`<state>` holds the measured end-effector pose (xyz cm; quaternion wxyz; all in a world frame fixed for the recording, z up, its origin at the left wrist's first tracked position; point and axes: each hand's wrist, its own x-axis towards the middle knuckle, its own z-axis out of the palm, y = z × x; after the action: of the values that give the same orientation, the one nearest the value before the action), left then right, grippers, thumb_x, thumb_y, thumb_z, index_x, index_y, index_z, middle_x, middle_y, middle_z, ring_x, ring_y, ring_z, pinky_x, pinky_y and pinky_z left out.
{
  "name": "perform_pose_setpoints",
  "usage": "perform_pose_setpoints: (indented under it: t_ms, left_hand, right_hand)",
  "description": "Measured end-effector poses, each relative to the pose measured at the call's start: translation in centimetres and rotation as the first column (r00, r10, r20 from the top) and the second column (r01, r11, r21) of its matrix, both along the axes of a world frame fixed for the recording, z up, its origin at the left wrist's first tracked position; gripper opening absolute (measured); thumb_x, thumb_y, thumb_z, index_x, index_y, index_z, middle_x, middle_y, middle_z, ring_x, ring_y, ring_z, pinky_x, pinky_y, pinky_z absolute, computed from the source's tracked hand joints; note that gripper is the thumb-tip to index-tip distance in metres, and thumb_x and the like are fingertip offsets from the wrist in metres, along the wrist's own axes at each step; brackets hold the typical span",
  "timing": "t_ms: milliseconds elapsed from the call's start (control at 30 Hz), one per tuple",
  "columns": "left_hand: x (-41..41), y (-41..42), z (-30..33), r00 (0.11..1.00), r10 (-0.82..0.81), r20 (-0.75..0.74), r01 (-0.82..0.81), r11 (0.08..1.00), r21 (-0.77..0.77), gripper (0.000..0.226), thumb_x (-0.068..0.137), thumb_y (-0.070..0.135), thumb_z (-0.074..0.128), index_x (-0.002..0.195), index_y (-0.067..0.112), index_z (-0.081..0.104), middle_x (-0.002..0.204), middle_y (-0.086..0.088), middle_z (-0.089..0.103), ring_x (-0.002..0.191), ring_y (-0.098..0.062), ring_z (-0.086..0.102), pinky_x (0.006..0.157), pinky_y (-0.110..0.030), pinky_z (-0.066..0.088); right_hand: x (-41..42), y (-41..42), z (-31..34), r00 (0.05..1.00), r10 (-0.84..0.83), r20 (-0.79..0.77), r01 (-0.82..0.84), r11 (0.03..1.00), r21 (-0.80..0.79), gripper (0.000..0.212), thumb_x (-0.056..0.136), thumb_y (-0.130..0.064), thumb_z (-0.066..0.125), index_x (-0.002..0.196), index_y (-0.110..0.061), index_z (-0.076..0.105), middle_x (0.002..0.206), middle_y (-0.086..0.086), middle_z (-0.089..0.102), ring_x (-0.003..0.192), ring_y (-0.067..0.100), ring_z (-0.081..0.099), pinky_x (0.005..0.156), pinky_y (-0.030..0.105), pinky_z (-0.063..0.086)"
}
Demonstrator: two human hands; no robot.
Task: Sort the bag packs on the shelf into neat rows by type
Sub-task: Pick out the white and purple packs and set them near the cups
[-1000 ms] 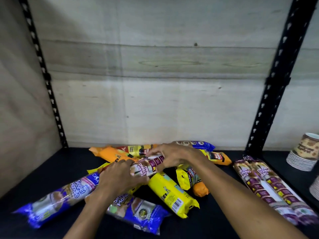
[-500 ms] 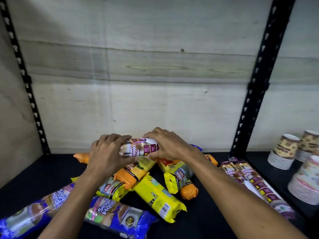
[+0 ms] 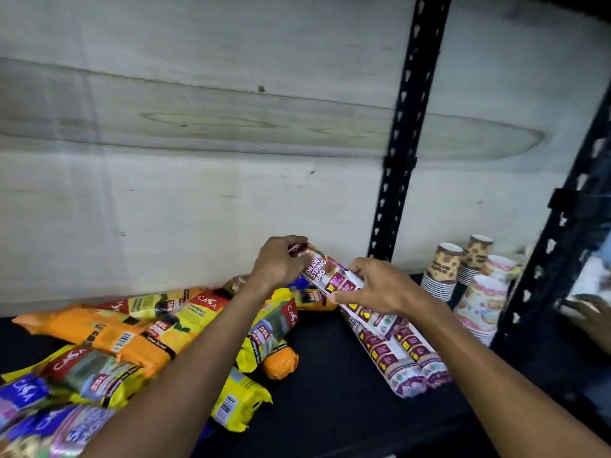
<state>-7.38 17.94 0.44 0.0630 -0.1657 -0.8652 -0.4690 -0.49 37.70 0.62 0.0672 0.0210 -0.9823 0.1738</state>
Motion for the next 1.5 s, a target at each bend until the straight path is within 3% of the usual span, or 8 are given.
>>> perform_pose_setpoints:
  t_ms: [167, 333, 467, 633, 900, 1067, 1333, 1500]
  left_hand:
    - [-2.1, 6.3, -1.7, 0.947, -0.092, 0.309, -0.015, 0.945, 0.328, 0.031, 0.078, 0.006, 0.077, 0.107, 0.013, 0.07, 0.112, -0.012, 0.071, 0.1, -0.027, 0.069, 0.088, -0.042, 0.059]
    - [-2.6, 10.6, -3.5, 0.9, -0.169, 0.401, -0.015, 0.909, 0.417, 0.035, 0.075, 0.003, 0.081, 0.106, 0.014, 0.068, 0.102, -0.01, 0.067, 0.093, -0.029, 0.07, 0.081, -0.047, 0.061]
    - [-2.2, 12.7, -4.5, 0.873, -0.203, 0.444, 0.015, 0.92, 0.392, 0.038, 0.074, 0.003, 0.082, 0.108, 0.016, 0.068, 0.098, -0.01, 0.069, 0.084, -0.028, 0.073, 0.074, -0.044, 0.063]
    - [-1.9, 13.7, -5.7, 0.831, -0.242, 0.501, 0.044, 0.927, 0.373, 0.035, 0.077, 0.006, 0.081, 0.106, 0.017, 0.065, 0.11, -0.016, 0.067, 0.088, -0.031, 0.072, 0.069, -0.045, 0.063]
    - [-2.0, 14.5, -6.6, 0.808, -0.264, 0.527, 0.072, 0.932, 0.356, 0.041, 0.08, 0.006, 0.077, 0.113, 0.021, 0.059, 0.111, -0.011, 0.059, 0.095, -0.03, 0.069, 0.078, -0.048, 0.062]
    - [-2.1, 14.6, -6.9, 0.809, -0.254, 0.53, 0.076, 0.939, 0.335, 0.041, 0.081, 0.009, 0.077, 0.115, 0.021, 0.059, 0.115, -0.012, 0.061, 0.095, -0.029, 0.069, 0.078, -0.048, 0.062]
    - [-2.0, 14.4, -7.5, 0.885, -0.16, 0.436, 0.056, 0.969, 0.241, 0.043, 0.079, 0.016, 0.079, 0.115, 0.021, 0.055, 0.122, -0.011, 0.06, 0.102, -0.027, 0.066, 0.083, -0.043, 0.06]
    - [-1.1, 14.2, -7.8, 0.961, -0.078, 0.265, 0.074, 0.997, 0.024, 0.051, 0.083, 0.029, 0.073, 0.128, 0.017, 0.054, 0.134, -0.01, 0.05, 0.11, -0.024, 0.06, 0.089, -0.037, 0.057]
  right_hand:
    - [1.9, 3.6, -0.9, 0.994, -0.071, 0.085, 0.081, 0.988, -0.128, 0.048, 0.07, -0.068, 0.073, 0.085, -0.023, 0.066, 0.078, -0.003, 0.073, 0.069, 0.014, 0.072, 0.064, 0.031, 0.056]
    - [2.5, 5.8, -1.8, 0.974, -0.153, 0.166, 0.17, 0.981, -0.091, 0.057, 0.068, -0.073, 0.07, 0.089, -0.02, 0.065, 0.081, -0.002, 0.074, 0.069, 0.012, 0.072, 0.068, 0.031, 0.059]
    - [2.7, 7.2, -3.0, 0.947, -0.19, 0.258, 0.21, 0.977, -0.049, 0.068, 0.06, -0.082, 0.065, 0.087, -0.019, 0.067, 0.081, -0.002, 0.075, 0.071, 0.012, 0.073, 0.074, 0.033, 0.06]
    - [2.4, 8.3, -4.1, 0.923, -0.218, 0.316, 0.243, 0.969, -0.042, 0.084, 0.043, -0.089, 0.06, 0.088, -0.019, 0.07, 0.081, -0.003, 0.076, 0.072, 0.011, 0.073, 0.08, 0.036, 0.06]
    - [2.6, 8.6, -4.9, 0.906, -0.267, 0.328, 0.282, 0.959, 0.0, 0.067, 0.058, -0.082, 0.068, 0.088, -0.022, 0.064, 0.084, -0.006, 0.073, 0.073, 0.01, 0.07, 0.065, 0.026, 0.053]
    - [2.5, 8.0, -4.8, 0.906, -0.281, 0.315, 0.281, 0.958, 0.047, 0.066, 0.062, -0.079, 0.069, 0.096, -0.023, 0.06, 0.091, -0.006, 0.07, 0.082, 0.011, 0.07, 0.078, 0.03, 0.057]
    - [2.8, 7.0, -4.2, 0.902, -0.276, 0.332, 0.262, 0.961, 0.086, 0.07, 0.07, -0.074, 0.067, 0.116, -0.023, 0.055, 0.108, -0.003, 0.069, 0.095, 0.015, 0.068, 0.087, 0.032, 0.055]
    - [3.0, 6.7, -4.3, 0.894, -0.283, 0.347, 0.269, 0.959, 0.089, 0.073, 0.071, -0.074, 0.066, 0.121, -0.023, 0.054, 0.109, -0.002, 0.069, 0.095, 0.016, 0.068, 0.089, 0.036, 0.056]
